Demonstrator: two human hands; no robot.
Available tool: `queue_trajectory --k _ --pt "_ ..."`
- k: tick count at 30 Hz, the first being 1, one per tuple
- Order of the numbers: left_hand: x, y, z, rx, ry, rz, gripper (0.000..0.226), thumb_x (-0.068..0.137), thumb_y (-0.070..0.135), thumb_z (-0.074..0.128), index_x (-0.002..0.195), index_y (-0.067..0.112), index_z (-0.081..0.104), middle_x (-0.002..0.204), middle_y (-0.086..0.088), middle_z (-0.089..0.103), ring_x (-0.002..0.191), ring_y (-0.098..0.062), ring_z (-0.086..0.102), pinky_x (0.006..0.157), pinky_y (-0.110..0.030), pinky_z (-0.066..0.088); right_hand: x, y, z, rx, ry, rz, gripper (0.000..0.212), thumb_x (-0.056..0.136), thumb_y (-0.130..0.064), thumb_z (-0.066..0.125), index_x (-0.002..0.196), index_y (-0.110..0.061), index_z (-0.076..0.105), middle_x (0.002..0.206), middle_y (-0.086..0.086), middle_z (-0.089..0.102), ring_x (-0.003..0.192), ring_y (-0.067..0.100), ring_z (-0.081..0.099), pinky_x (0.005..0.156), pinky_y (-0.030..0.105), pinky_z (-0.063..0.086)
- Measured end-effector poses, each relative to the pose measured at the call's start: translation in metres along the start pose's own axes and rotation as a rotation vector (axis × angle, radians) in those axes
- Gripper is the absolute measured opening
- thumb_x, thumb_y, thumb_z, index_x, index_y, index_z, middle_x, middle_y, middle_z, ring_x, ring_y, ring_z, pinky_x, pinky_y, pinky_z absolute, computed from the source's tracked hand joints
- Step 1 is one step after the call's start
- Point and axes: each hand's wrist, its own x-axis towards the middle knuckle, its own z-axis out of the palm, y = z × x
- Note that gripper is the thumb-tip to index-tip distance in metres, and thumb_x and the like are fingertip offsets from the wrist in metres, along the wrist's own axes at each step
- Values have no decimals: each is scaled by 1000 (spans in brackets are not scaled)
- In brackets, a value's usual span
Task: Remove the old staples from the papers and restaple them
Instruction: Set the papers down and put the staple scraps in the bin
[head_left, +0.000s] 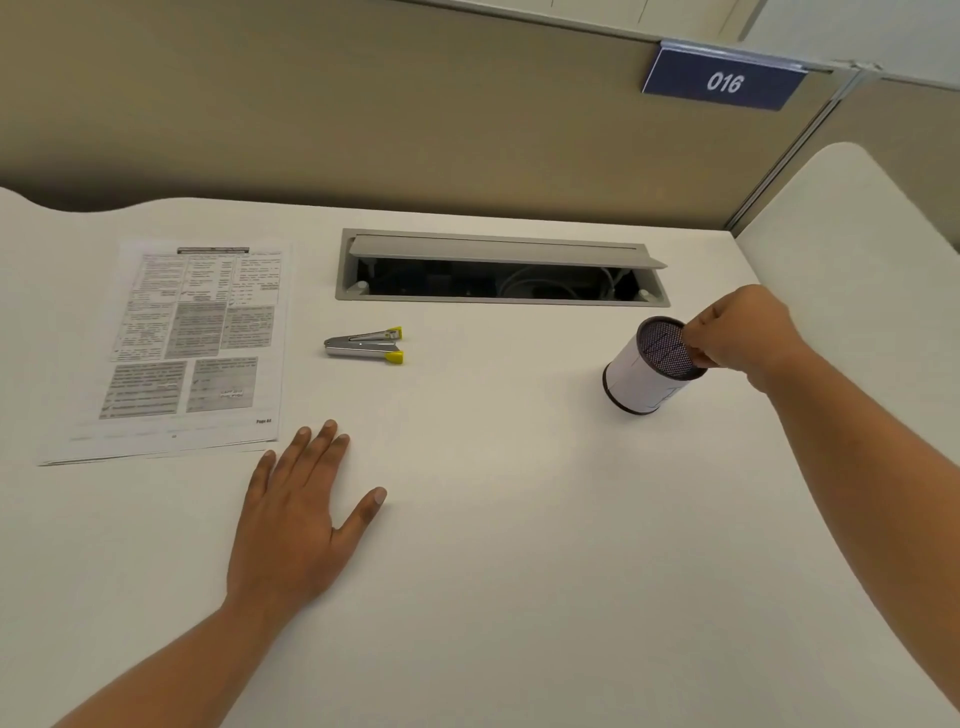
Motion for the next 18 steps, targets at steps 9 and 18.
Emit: queue_trajectory --k 9,18 --pt "0 0 0 8 -4 3 78 88 71 26 148 23 37 160 8 29 149 -12 20 122 -41 13 -3 -3 0 -185 38 -148 10 76 -9 65 76 -15 73 86 10 74 80 31 66 69 36 58" --pt "1 1 -2 11 -23 14 81 88 73 24 149 22 35 161 7 26 150 -12 17 123 -40 10 -38 -11 11 27 230 -335 20 88 -20 58 98 -15 75 93 4 73 79 20 63 78 28 51"
